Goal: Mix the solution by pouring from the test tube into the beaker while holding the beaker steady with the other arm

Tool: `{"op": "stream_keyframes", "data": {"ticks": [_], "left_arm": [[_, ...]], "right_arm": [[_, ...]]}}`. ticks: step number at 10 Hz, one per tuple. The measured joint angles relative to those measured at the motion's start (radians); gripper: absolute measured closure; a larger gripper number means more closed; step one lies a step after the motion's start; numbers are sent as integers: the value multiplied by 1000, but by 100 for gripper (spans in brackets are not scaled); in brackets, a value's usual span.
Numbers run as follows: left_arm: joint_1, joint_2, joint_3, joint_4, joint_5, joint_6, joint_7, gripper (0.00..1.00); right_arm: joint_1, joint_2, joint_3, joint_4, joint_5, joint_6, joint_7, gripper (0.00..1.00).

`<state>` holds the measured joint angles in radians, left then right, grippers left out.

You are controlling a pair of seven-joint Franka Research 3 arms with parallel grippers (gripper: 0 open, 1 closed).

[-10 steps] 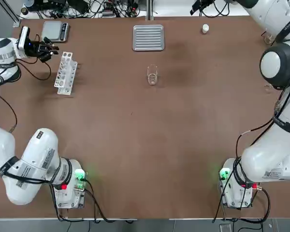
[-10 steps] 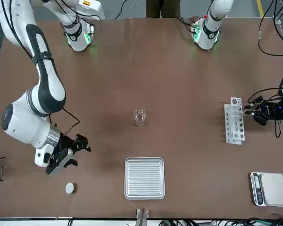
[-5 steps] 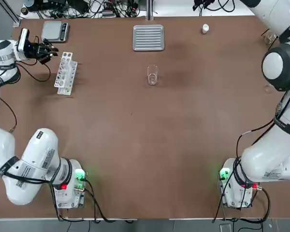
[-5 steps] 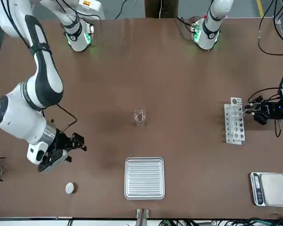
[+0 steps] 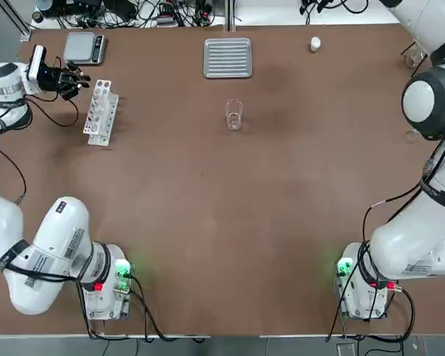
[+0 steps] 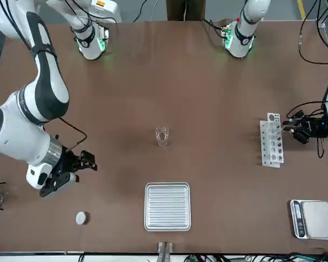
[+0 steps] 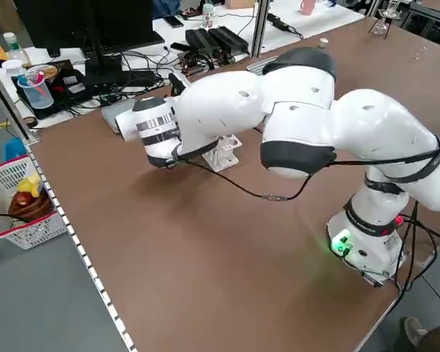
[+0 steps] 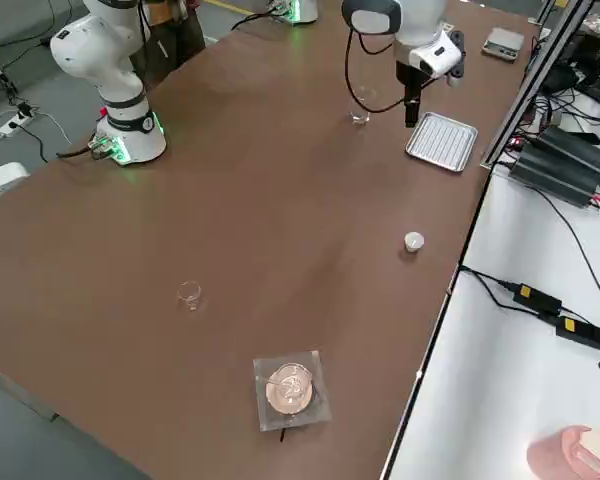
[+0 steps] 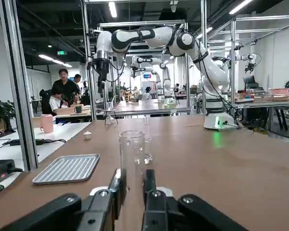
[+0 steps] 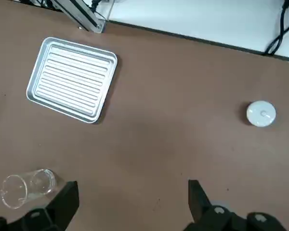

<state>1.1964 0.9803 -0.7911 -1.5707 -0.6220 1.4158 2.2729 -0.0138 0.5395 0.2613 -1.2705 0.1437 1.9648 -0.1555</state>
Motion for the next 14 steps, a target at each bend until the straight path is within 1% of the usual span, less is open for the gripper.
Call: {"op": "stream_keyframes", "data": {"ticks": [2,4,5,7,9,12,14], "left_arm": [[0,0,4,-4,6,1,0,78],[-1,0,5,-6,17,2,0,78],[-1,0,7,-6,17,4,0,78],[-3,0,19,-6,17,12,3,78],[-17,0,28,-5,17,15,6,78],[-48,0,61,-1,17,30,9,78],[-61,0,74,3,17,39,10,78]], "right_arm": [[-1,-37,-18,20,-15,-59,37,0],[-3,-79,-59,22,-22,-155,42,0],[-4,-97,-71,23,-36,-191,44,0],[-24,-134,-75,24,-50,-279,67,0],[-44,-176,-75,26,-50,-317,67,0],[-58,-238,-78,27,-56,-418,70,0],[-105,-252,-82,27,-82,-462,44,0]]}}
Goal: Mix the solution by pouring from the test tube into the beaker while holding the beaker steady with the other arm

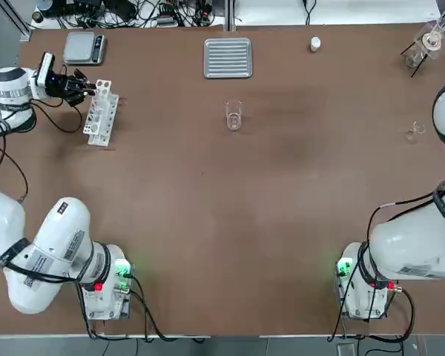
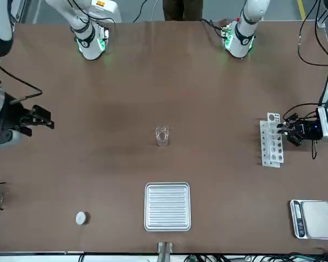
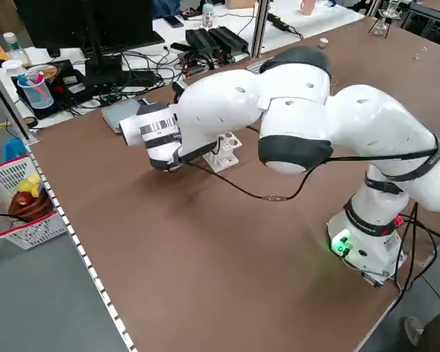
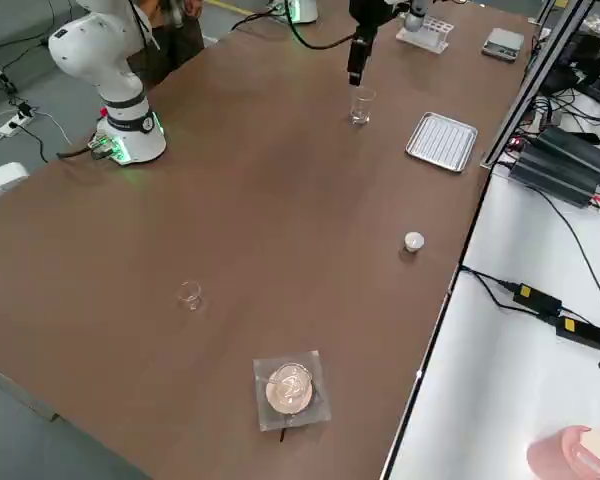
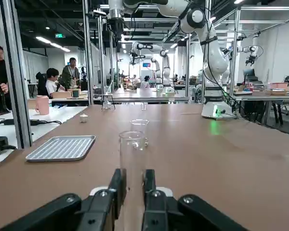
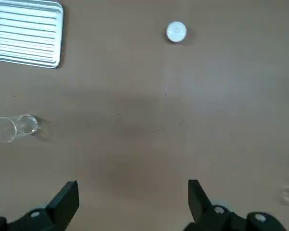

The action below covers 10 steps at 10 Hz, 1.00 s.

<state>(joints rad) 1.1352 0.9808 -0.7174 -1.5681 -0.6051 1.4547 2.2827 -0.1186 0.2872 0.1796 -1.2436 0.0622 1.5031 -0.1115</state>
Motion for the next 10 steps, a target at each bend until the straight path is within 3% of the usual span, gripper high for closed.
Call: {"op": "stream_keyframes", "data": {"ticks": [4,7,10], "left_arm": [[-25,1,29,10,0,7,8,78],[-38,13,33,16,0,13,11,78],[-40,37,40,34,5,15,13,78]], "right_arm": [[-24,-110,-29,-87,-68,-18,-32,0],[99,-270,-167,-217,-65,-26,-33,0],[130,-341,-189,-294,-65,-7,8,0]]}}
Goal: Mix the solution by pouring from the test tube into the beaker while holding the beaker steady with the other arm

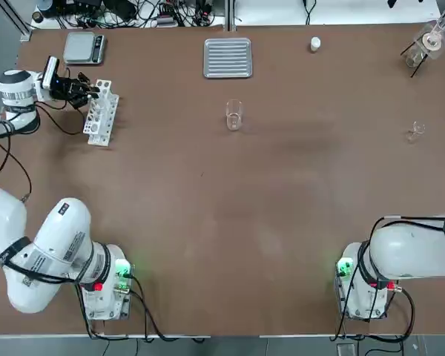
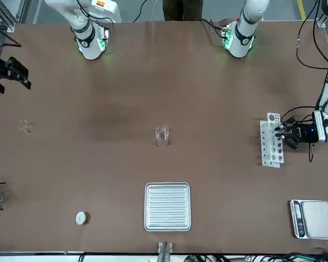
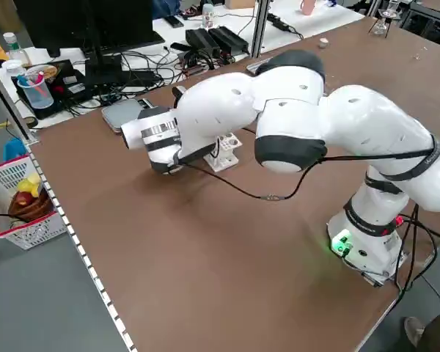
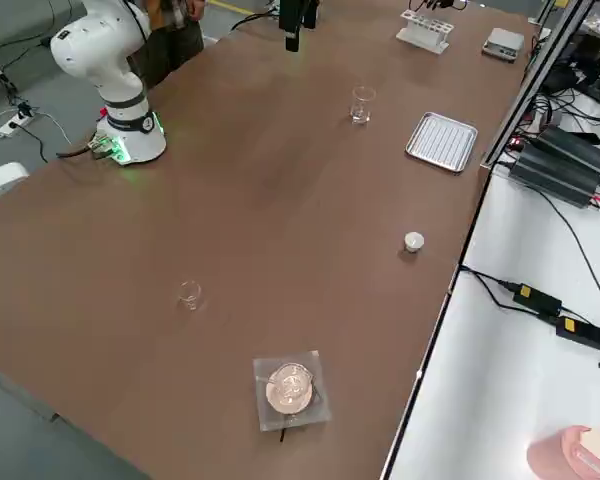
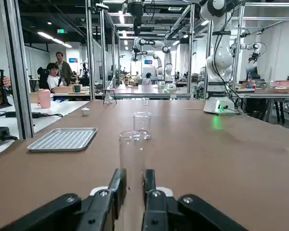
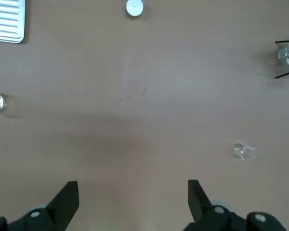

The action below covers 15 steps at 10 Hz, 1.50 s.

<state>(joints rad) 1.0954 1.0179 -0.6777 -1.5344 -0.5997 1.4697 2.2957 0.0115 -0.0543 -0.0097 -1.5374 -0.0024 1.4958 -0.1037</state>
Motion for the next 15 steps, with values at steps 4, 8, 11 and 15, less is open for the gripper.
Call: {"op": "stream_keyframes", "data": {"ticks": [4,8,11,15], "left_arm": [[-3,35,5,18,11,0,34,78],[-4,60,8,27,12,1,45,76],[-5,65,9,31,13,2,46,58],[-5,59,5,48,13,1,46,32]], "right_arm": [[18,-7,-13,-45,-1,63,60,0],[8,-29,-26,-82,-1,84,61,0],[5,-43,-24,-75,-1,80,62,0],[6,-45,-23,-75,-1,92,64,0]]}}
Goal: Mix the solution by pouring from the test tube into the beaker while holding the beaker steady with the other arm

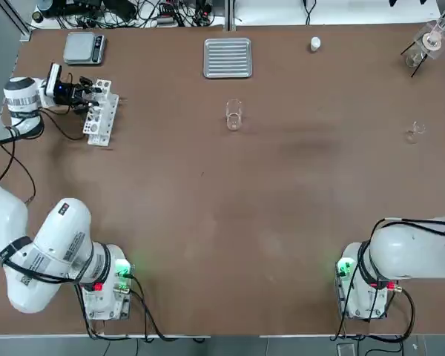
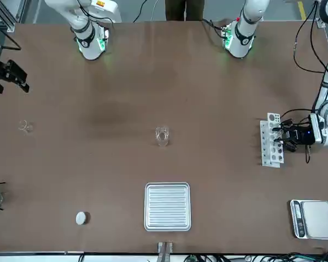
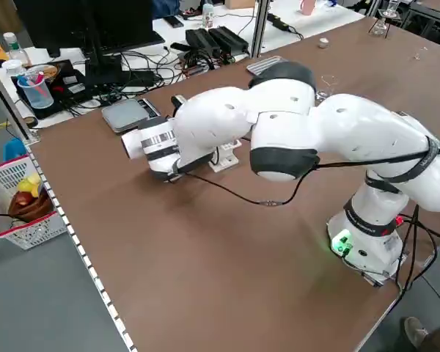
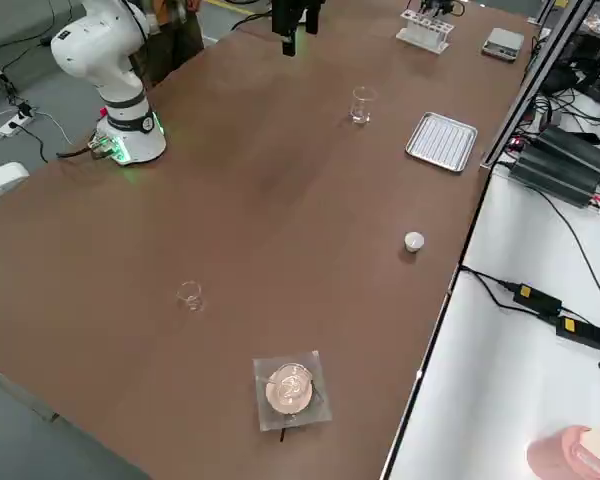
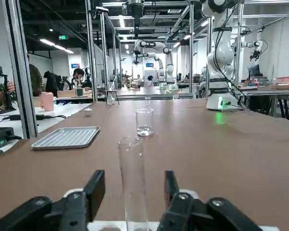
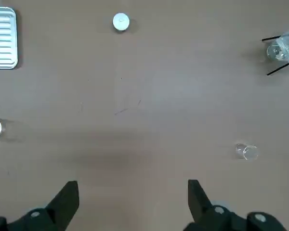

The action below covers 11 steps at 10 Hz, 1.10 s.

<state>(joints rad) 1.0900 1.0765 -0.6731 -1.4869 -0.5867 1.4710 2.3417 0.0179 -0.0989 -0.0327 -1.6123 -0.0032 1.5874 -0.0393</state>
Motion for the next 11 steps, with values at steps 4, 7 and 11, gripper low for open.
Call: {"op": "stream_keyframes", "data": {"ticks": [4,7,11], "left_arm": [[10,-99,0,12,3,-15,-1,0],[34,-216,20,19,26,-21,-4,0],[6,-512,32,22,37,-30,-242,0]], "right_arm": [[0,0,6,3,0,0,7,0],[0,0,6,3,0,-8,9,0],[0,0,6,3,0,-11,32,0]]}}
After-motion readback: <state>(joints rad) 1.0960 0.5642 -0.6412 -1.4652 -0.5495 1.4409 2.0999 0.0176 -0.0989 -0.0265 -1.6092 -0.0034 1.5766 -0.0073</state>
